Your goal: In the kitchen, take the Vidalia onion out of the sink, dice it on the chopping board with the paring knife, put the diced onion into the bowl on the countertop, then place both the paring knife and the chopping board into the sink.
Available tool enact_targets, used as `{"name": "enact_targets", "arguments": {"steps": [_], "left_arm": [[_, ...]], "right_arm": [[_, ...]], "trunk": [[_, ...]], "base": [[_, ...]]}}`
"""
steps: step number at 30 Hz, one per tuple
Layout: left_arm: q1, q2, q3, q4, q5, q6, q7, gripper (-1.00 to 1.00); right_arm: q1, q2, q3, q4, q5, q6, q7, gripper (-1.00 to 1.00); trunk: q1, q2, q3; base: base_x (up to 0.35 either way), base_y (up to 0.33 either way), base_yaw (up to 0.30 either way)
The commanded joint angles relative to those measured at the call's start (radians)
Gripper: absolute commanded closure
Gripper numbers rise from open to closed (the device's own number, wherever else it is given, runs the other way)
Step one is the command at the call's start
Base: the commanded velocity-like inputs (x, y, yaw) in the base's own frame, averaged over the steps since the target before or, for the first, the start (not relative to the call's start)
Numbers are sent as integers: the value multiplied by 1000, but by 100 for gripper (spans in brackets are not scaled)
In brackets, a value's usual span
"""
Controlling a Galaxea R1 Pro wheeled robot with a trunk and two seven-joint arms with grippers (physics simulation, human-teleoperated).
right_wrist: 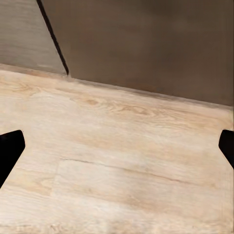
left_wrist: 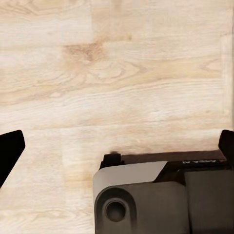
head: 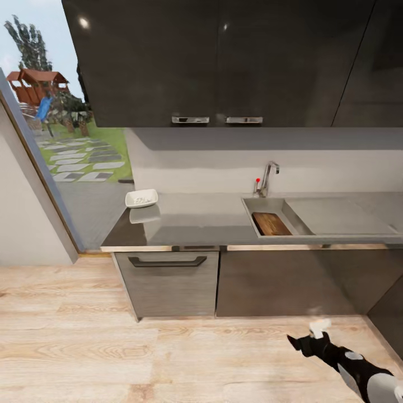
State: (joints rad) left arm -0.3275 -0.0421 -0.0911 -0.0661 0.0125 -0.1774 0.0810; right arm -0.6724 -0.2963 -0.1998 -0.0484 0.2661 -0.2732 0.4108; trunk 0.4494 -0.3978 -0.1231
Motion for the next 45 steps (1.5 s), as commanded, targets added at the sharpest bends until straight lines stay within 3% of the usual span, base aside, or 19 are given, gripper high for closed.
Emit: {"name": "enact_targets", "arguments": {"steps": [1, 5, 6, 9, 11, 14, 18, 23, 28, 37, 45], "left_arm": [[-1, 0, -8, -11, 1, -4, 6, -100], [-1, 0, -7, -42, 1, -5, 6, -100], [-1, 1, -7, -44, 1, -6, 6, -100], [-1, 3, -7, -49, 1, -11, 6, -100], [-1, 11, -7, -49, 2, -25, 6, -100], [-1, 36, -7, -46, 6, -49, 6, -100], [-1, 50, -8, -41, 8, -61, 6, -100], [-1, 52, -9, -13, 10, -117, 8, -100], [-1, 47, -10, 5, 9, -164, 8, -100], [-1, 46, -10, 29, 10, -171, 7, -100], [-1, 50, -12, 110, 7, -171, 7, -100]], "right_arm": [[50, 24, -14, 12, 7, -58, -47, -100], [241, 118, -13, 29, 5, -297, -245, -100], [264, 129, -13, 30, 4, -330, -266, -100], [384, 197, -15, 32, 1, -532, -363, -100], [427, 235, -16, 32, -5, -648, -425, -100], [451, 263, -20, 27, -22, -726, -563, -100], [456, 277, -21, 26, -28, -743, -630, -100], [458, 306, -21, 27, -28, -747, -646, -100], [459, 308, -21, 26, -28, -749, -650, -100], [459, 308, -21, 25, -28, -749, -653, -100], [459, 312, -21, 25, -28, -748, -654, -100]], "trunk": [[1, -2, -2], [1, -2, -2], [1, -2, -2], [1, -2, -2], [1, -2, -2], [1, -2, -2], [1, -2, -2], [1, -2, -2], [1, -2, -2], [1, -2, -2], [1, -2, -2]], "base": [[0, 0, 0], [0, 0, 0], [0, 0, 0], [0, 0, 0], [0, 0, 0], [0, 0, 0], [0, 0, 0], [0, 0, 0], [0, 0, 0], [0, 0, 0], [0, 0, 0]]}}
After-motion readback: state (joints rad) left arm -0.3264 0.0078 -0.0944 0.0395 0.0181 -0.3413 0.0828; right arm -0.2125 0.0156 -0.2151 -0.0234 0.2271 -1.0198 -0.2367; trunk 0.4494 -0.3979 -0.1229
